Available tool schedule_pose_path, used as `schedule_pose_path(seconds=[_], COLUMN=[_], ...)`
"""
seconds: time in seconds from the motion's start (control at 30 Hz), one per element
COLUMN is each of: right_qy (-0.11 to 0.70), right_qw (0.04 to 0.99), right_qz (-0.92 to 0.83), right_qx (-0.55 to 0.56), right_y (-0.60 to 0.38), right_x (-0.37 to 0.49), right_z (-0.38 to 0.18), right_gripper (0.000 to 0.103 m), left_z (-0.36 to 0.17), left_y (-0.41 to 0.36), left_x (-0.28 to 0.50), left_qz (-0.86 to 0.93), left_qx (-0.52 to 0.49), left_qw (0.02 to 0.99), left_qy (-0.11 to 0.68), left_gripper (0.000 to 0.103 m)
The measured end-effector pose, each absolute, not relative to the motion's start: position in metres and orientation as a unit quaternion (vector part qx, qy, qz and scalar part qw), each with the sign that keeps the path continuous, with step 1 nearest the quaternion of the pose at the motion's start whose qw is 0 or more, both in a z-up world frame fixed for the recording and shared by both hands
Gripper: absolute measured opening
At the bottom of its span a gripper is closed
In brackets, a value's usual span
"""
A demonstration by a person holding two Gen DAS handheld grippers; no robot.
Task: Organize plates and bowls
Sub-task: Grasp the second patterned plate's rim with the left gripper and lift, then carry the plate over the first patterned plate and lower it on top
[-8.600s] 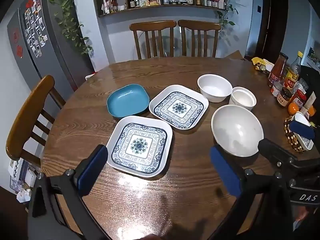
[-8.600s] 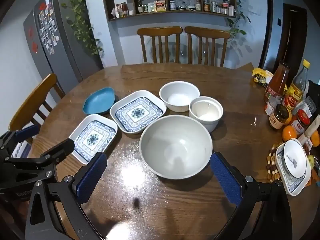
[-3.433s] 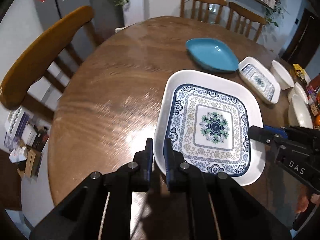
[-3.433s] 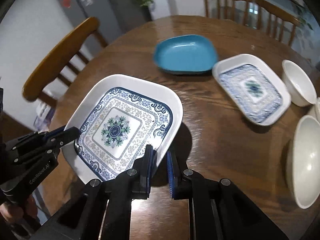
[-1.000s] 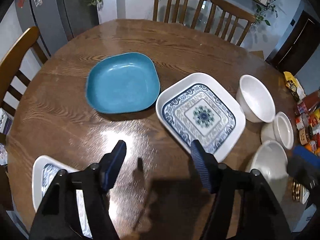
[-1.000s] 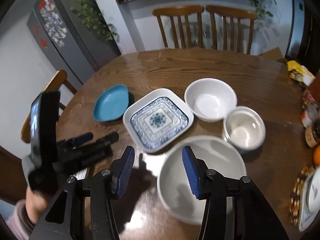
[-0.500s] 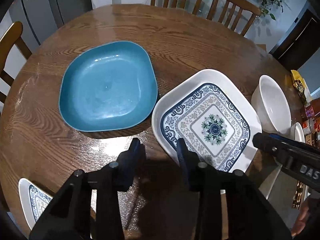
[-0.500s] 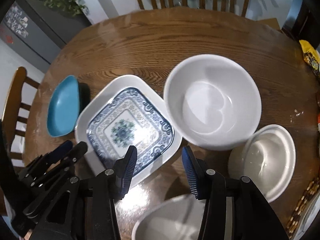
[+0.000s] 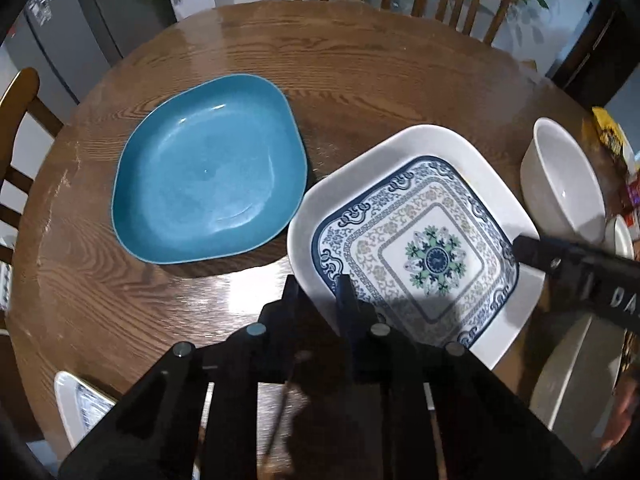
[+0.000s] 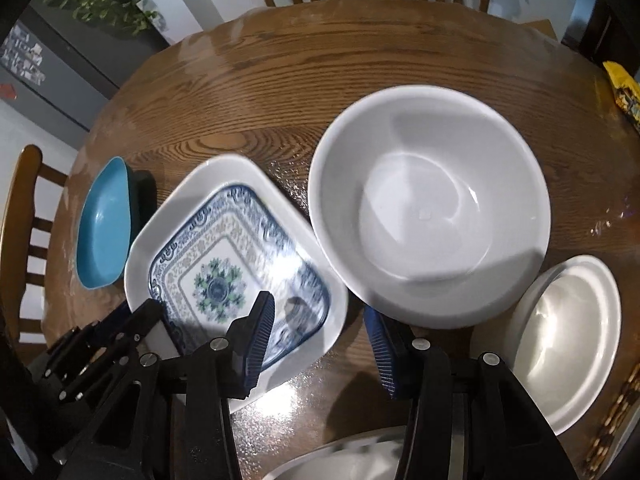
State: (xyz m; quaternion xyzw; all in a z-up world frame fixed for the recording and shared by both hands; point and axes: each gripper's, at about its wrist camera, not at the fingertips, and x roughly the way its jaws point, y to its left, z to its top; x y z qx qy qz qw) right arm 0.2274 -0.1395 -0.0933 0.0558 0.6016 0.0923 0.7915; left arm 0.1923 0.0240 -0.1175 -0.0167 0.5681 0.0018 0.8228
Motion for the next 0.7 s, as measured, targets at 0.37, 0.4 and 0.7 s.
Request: schedule_pose_path(seconds=[0.37, 0.4, 0.7], right_qy=[0.61, 0.61, 0.565], right_qw=[0.782, 0.782, 0.813], right_qz=[0.125, 0.125, 0.142], right_qx=[-0.025, -0.024, -0.004], right_y=[-0.097, -0.096, -0.102], right_x=[0.24, 0.24, 0.214], right_z=[-0.103, -0.102, -0.049], right_gripper=[0.015, 0.015, 0.012], left_z=[-0.119, -0.119, -0.07], left_y=[0.045, 0.044, 0.046], left_x=[0.195, 0.196, 0.165], left_qz=[-0.003, -0.002, -0.014], left_qx=[-0.018, -0.023, -0.026], left_qw=[0.817, 0.817, 0.848], left_qy=[0.576, 0.576, 0.529], left_gripper=[0.012, 0.012, 0.012])
